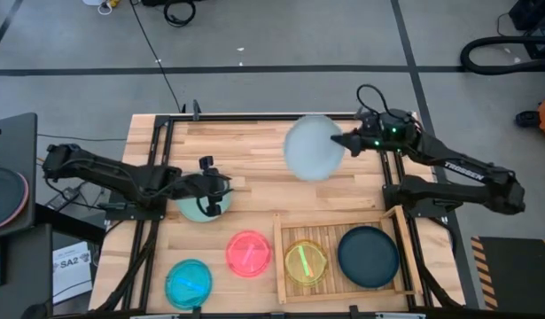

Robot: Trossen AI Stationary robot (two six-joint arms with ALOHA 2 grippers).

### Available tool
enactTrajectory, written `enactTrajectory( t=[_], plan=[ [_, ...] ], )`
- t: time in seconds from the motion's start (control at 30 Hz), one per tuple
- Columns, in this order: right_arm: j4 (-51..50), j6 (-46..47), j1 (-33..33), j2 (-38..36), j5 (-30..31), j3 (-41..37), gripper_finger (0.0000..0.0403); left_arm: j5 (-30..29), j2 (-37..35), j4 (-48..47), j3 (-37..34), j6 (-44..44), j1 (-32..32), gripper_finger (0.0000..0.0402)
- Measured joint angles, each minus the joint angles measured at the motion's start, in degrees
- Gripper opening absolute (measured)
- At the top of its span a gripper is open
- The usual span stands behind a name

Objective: Place and stack plates onto a shelf
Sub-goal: Stack the gray plate on the dark blue plate on the shelf

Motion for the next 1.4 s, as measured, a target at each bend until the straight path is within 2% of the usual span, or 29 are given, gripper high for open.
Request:
enactTrajectory(
  t=[0.2, 0.47, 0.8, 0.93, 1.13, 1.4],
  plan=[
    [-6.93, 3.03, 8.43, -0.94, -0.99, 0.0, 0.0031, 0.02, -0.2, 5.55, -3.54, 0.0, 0.09, 0.0162],
    [-11.92, 9.79, 23.37, 0.39, -1.21, 0.0, 0.0031, -0.01, -0.2, 7.13, -3.8, 0.01, 0.1, 0.0162],
    [-12.3, 16.94, 41.66, 4.83, -2.43, 0.02, 0.0031, -0.01, -0.2, 7.18, -3.8, -0.01, 0.09, 0.0162],
    [-16.36, 19.18, 47.47, 7.71, -2.37, 0.04, 0.0032, -0.01, -0.2, 7.18, -3.8, -0.01, 0.11, 0.0162],
    [-28.35, 20.83, 52.31, 11.62, -2.24, 0.04, 0.0032, -0.01, -0.2, 7.18, -3.8, 0.01, 0.1, 0.0162],
    [-38.5, 20.27, 53.12, 13.42, -2.22, 0.04, 0.0033, -0.01, -0.17, 7.18, -3.8, -0.01, 0.11, 0.0162]
  ],
)
